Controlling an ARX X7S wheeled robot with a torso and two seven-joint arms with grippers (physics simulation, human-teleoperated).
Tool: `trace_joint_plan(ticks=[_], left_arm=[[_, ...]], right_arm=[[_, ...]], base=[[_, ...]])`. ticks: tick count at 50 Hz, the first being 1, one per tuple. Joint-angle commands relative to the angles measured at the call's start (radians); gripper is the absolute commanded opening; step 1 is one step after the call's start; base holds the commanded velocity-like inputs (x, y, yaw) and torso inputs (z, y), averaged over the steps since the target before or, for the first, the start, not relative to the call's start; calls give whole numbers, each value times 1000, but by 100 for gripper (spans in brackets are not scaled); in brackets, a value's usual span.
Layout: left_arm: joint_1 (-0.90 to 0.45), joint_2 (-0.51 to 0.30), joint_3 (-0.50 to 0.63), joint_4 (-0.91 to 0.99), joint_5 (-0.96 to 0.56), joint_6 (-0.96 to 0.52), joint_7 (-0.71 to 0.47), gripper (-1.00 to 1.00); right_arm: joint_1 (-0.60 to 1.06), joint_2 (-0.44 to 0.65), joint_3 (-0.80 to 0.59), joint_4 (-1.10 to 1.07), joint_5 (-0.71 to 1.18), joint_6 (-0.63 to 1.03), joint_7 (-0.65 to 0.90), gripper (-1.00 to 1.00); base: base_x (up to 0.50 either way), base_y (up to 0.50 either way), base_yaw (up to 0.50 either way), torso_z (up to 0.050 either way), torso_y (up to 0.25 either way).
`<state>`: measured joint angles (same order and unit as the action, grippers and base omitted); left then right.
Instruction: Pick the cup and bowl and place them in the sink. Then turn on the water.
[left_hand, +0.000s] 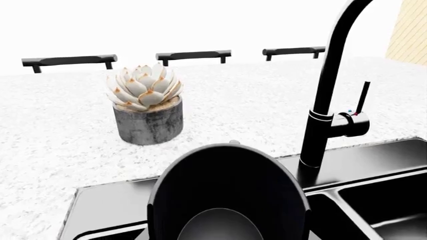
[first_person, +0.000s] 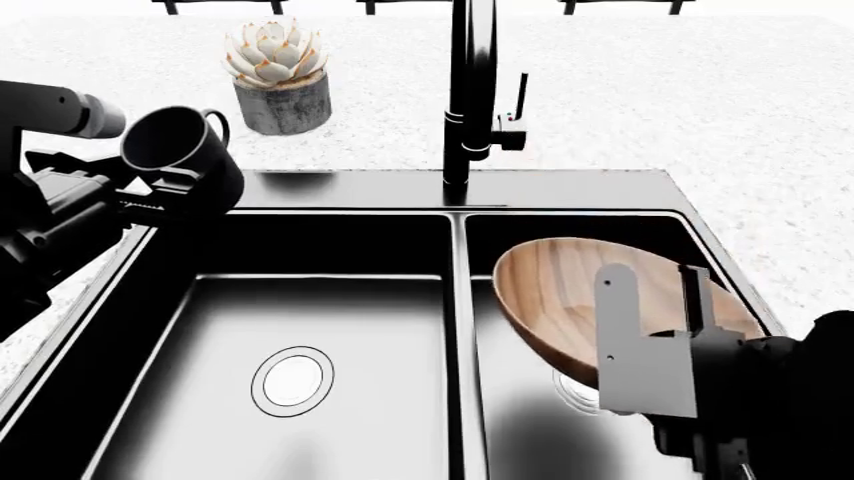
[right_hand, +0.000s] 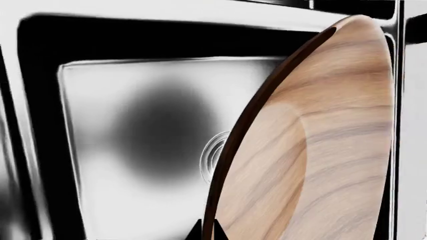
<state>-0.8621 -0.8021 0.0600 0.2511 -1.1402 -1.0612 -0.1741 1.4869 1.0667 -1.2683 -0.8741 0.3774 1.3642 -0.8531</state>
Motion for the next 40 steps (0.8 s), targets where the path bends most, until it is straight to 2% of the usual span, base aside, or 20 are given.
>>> trace_joint_plan(ticks=[1, 18, 40], left_arm=[[-6, 1, -3, -2, -15, 3, -13, -100], [8, -3, -6, -4, -16, 14, -12, -100], [13, -5, -4, -2, -19, 19, -15, -100]], right_arm=[[-56, 5, -22, -11, -3, -13, 31, -100], [-84, -9, -45, 44, 18, -73, 0, -100], [-154, -15, -76, 87, 16, -118, 37, -100]], base=[[0, 0, 0, 0, 0], [0, 0, 0, 0, 1], [0, 0, 0, 0, 0]])
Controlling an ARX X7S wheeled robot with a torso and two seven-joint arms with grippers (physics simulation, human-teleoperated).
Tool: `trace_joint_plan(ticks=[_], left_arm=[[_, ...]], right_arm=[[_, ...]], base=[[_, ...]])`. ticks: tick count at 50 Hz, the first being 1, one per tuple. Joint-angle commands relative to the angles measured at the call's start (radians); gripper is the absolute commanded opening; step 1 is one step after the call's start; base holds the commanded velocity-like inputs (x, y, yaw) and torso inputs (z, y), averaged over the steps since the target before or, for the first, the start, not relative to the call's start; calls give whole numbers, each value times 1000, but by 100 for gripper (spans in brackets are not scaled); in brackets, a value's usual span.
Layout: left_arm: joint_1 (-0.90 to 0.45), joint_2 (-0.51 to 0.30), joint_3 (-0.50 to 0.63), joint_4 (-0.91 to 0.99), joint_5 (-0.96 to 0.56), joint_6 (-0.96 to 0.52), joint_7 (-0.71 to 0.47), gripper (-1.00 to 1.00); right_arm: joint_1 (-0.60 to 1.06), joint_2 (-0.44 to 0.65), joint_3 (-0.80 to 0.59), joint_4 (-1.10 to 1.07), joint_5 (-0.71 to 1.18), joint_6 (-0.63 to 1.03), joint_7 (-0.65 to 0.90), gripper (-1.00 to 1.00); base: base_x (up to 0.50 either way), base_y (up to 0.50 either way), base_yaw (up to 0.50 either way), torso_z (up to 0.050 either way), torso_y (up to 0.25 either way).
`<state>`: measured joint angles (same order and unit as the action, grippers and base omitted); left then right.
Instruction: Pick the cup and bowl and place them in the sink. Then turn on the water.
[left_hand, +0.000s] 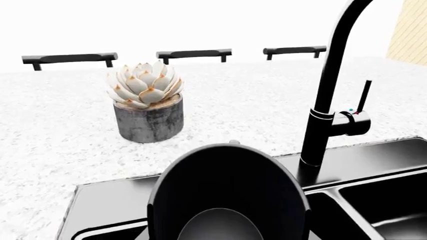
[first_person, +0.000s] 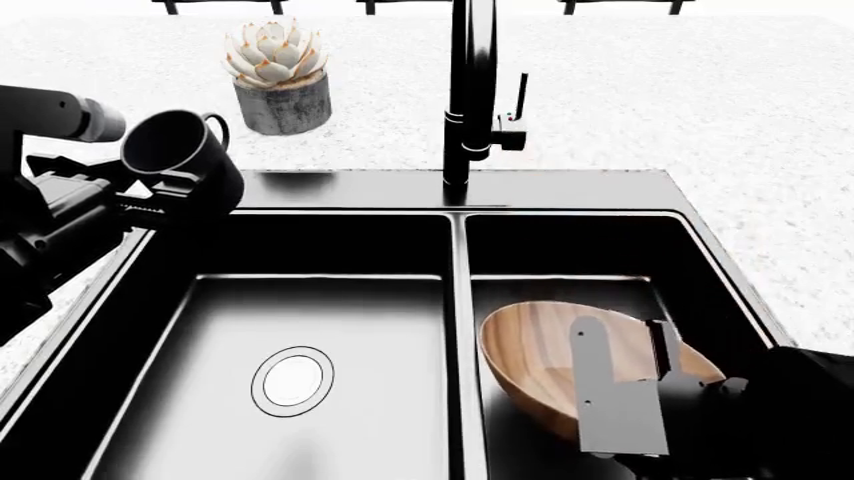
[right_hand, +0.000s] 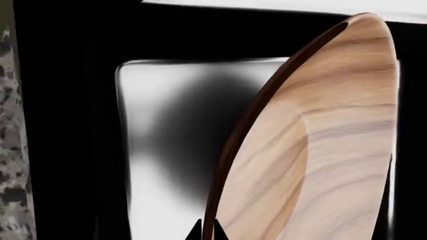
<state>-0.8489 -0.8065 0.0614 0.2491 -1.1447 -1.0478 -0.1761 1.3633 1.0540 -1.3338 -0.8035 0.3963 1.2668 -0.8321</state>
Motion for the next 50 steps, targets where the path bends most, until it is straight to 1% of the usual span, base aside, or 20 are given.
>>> trace_joint_plan(ticks=[1, 34, 35, 50], left_arm=[[2, -1, -6, 1, -14, 6, -13, -100], [6, -4, 1, 0, -16, 15, -14, -100], [6, -4, 1, 0, -16, 15, -14, -100], [-1, -4, 7, -5, -14, 17, -12, -100]], right_arm=[[-34, -2, -12, 16, -3, -22, 18, -100], [-76, 4, -30, 10, 12, -27, 43, -100], [-73, 2, -34, 13, 9, -26, 42, 100], [-37, 0, -31, 2, 13, -11, 19, 100]], base=[[0, 0, 0, 0, 0], [0, 0, 0, 0, 0], [0, 0, 0, 0, 0], [-1, 0, 0, 0, 0]])
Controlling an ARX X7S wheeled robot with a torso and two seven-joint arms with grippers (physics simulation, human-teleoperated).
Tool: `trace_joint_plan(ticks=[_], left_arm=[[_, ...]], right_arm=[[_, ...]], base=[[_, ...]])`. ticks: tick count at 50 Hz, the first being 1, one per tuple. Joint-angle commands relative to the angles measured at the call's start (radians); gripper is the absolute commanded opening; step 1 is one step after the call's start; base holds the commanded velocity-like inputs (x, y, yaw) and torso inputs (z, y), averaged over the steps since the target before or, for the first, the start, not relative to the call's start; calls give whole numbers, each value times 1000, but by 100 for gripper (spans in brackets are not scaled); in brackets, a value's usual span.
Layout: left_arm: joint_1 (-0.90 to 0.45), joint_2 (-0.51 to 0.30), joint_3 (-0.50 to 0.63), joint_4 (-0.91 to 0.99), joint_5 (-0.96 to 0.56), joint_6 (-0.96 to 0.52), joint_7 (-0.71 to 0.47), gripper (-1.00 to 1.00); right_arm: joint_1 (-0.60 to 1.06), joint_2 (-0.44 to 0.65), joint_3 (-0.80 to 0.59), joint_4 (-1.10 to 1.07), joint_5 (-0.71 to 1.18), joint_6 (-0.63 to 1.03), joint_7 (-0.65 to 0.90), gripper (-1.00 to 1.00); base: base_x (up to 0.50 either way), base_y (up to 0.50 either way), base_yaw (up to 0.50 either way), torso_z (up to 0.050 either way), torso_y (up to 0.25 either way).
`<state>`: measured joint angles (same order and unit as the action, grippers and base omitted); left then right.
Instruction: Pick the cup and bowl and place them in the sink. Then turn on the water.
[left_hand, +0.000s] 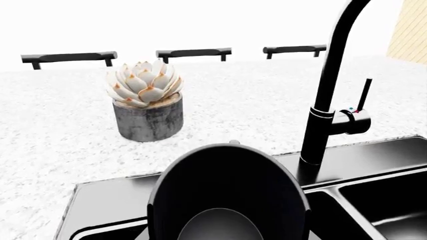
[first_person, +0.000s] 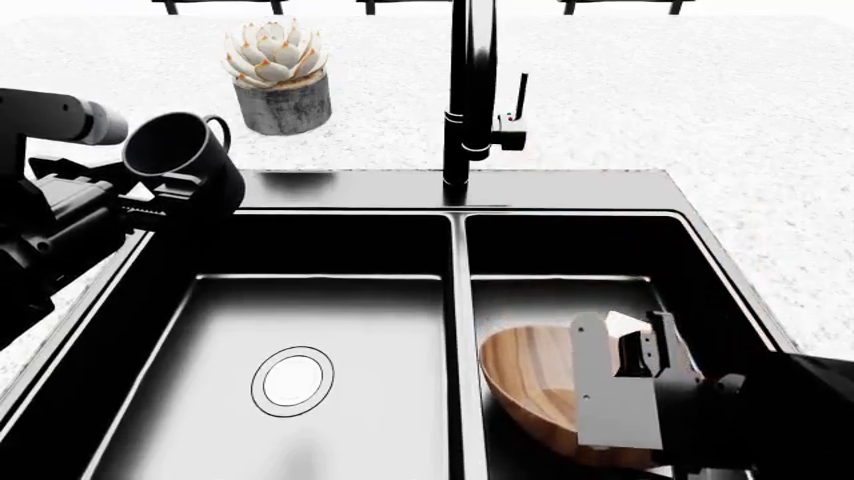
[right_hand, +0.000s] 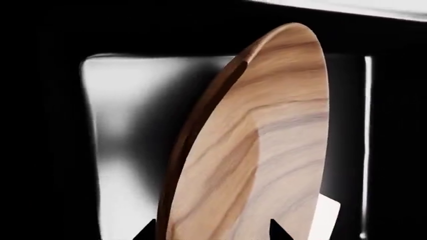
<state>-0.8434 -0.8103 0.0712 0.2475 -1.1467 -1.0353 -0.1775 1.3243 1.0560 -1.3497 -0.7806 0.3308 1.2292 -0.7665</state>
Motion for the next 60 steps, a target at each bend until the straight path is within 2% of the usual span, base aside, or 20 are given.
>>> trace_joint_plan(ticks=[1, 13, 22, 34, 41, 60], left_arm=[[-6, -1, -3, -2, -13, 4, -11, -100], [-4, -6, -8, 2, -21, 6, -15, -100], [-6, -8, -9, 5, -26, 5, -17, -100], [-7, -6, -2, 0, -24, 7, -14, -100], [-15, 7, 25, -10, -13, 2, -10, -100], [-117, 129, 203, -166, 47, -61, 39, -100]], right_arm=[[15, -2, -5, -27, 85, 32, -56, 100], [92, -42, 177, -35, 219, 108, -92, 100], [157, -55, 193, -22, 225, 117, -126, 100], [328, -75, 191, 21, 201, 129, -222, 100], [287, -79, 250, 70, 203, 117, -159, 100], [58, -94, 622, 175, 324, 149, 133, 100]], base=[[-10, 0, 0, 0, 0], [0, 0, 0, 0, 0], [0, 0, 0, 0, 1], [0, 0, 0, 0, 0], [0, 0, 0, 0, 0], [0, 0, 0, 0, 1]])
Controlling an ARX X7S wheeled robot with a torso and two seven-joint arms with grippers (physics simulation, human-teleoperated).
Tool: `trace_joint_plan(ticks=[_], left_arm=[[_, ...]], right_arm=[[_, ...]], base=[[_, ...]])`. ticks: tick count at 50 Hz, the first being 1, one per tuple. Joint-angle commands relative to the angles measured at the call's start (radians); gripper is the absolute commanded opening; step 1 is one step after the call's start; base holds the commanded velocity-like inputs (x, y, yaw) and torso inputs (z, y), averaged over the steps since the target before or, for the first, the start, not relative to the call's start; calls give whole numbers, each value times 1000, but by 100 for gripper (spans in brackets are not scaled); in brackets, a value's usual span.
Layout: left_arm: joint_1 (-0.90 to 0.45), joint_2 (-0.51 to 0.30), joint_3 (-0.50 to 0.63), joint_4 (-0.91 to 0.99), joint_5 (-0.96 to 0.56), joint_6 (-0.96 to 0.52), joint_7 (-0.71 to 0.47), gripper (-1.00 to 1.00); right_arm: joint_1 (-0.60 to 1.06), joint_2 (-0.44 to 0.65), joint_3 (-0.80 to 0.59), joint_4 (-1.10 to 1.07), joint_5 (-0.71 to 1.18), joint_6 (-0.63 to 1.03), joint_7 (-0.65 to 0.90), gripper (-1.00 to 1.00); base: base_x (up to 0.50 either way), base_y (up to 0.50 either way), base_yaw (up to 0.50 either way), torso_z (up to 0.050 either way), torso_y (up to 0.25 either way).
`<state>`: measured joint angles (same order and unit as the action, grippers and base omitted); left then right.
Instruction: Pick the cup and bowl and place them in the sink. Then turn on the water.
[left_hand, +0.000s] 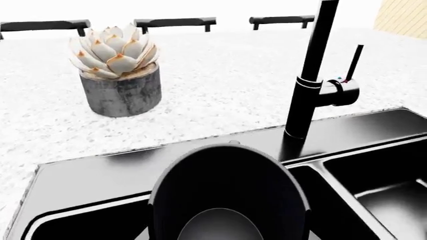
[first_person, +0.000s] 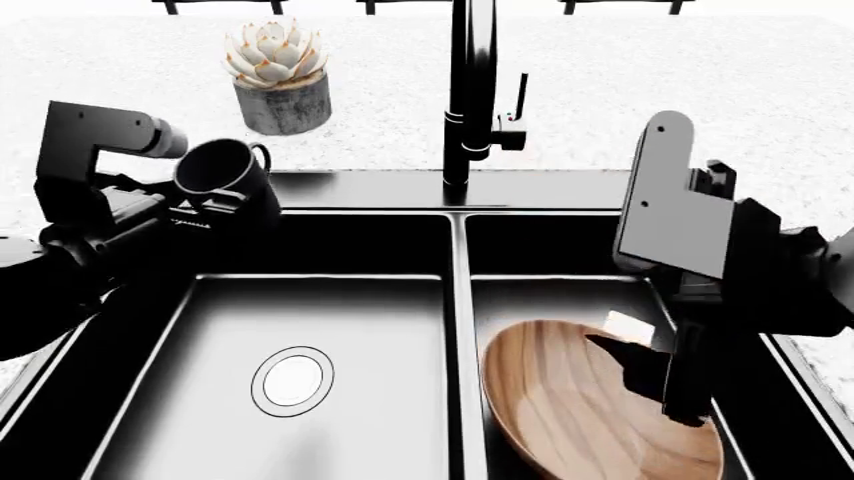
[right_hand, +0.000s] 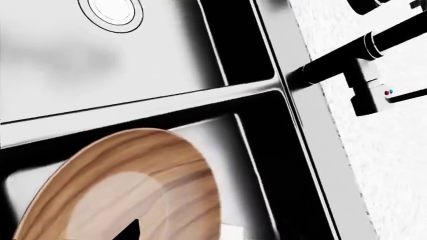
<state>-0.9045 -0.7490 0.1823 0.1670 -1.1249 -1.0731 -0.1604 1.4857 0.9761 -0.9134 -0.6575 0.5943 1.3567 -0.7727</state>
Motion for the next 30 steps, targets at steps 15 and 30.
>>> trace_joint_plan(ticks=[15, 30], left_arm=[[-106, 185, 276, -228, 159, 16, 120, -100], [-109, 268, 359, -349, 224, 73, 179, -100]], right_arm=[[-156, 0, 303, 51, 119, 53, 206, 100], [-132, 3, 288, 54, 125, 67, 205, 100]], base=[[0, 0, 0, 0, 0], [0, 0, 0, 0, 1]])
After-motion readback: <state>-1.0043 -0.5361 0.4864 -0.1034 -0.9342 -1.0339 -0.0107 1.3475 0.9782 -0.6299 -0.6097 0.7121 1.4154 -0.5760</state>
